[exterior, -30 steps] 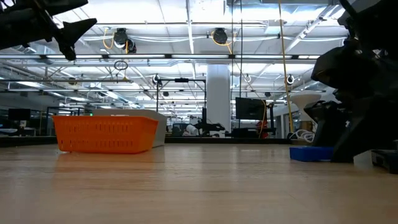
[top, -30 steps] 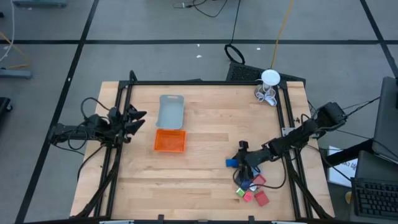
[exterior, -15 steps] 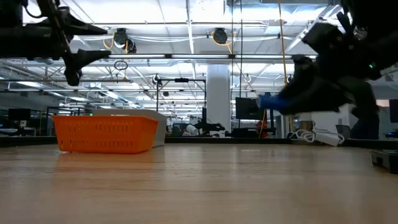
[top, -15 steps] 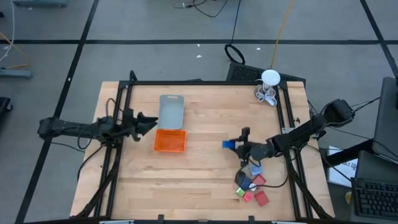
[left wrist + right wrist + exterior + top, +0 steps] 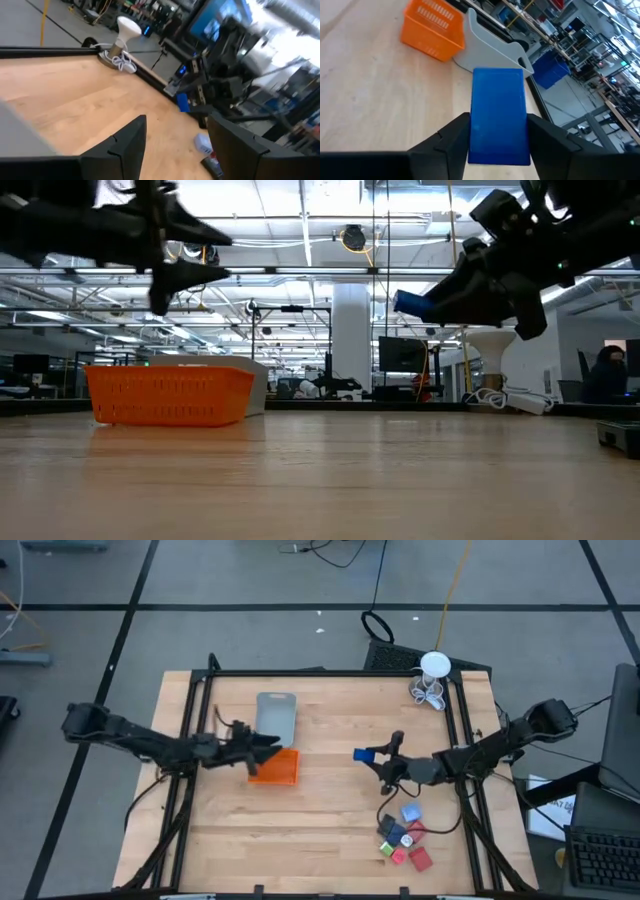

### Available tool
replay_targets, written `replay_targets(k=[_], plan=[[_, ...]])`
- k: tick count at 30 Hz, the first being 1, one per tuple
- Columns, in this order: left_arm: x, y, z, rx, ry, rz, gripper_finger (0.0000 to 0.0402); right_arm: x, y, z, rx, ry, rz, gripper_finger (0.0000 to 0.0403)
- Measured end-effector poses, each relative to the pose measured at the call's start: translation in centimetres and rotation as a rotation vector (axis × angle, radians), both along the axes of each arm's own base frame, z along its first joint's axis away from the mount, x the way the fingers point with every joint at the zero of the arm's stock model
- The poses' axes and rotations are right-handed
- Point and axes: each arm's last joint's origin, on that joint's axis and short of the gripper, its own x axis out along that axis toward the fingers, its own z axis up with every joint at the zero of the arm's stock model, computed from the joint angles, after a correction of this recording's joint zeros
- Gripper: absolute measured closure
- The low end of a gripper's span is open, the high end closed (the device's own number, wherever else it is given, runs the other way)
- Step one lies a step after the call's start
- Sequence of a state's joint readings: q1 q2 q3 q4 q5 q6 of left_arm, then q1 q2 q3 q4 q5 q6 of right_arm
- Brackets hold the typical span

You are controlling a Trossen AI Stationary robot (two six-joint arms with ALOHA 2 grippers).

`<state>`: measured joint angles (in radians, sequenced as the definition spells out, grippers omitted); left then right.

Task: Pick & Place Office items
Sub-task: Put the blue digital timer into the orange bin

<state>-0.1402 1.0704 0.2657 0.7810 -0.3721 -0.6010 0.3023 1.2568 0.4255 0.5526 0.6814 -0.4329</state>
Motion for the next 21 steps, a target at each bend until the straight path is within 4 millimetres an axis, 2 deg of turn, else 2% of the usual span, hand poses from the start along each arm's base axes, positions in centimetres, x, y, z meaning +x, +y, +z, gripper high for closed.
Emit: replay_targets(k=[4,7,11,16,21], plan=[[4.6,-0.7,0.9,0.046,0.057,-0.024,0.0188,0.0,-0.2,0.0,-0.006,0.003,-0.006,0.024],[8.3,-1.2,0.5,0.052,0.146,-0.033,0.0187,0.0,-0.1,0.0,-0.01,0.004,-0.003,0.0251],[12.4,-1.1,0.1,0.04,0.258,-0.015,0.0187,0.0,-0.1,0.0,-0.023,0.012,0.002,0.0244],[15.5,-0.6,-0.3,0.028,0.293,0.009,0.0187,0.0,-0.1,0.0,-0.023,0.012,0.002,0.023],[16.6,0.1,-0.4,0.066,0.303,0.006,0.0187,0.0,-0.1,0.0,-0.025,0.013,0.006,0.025]])
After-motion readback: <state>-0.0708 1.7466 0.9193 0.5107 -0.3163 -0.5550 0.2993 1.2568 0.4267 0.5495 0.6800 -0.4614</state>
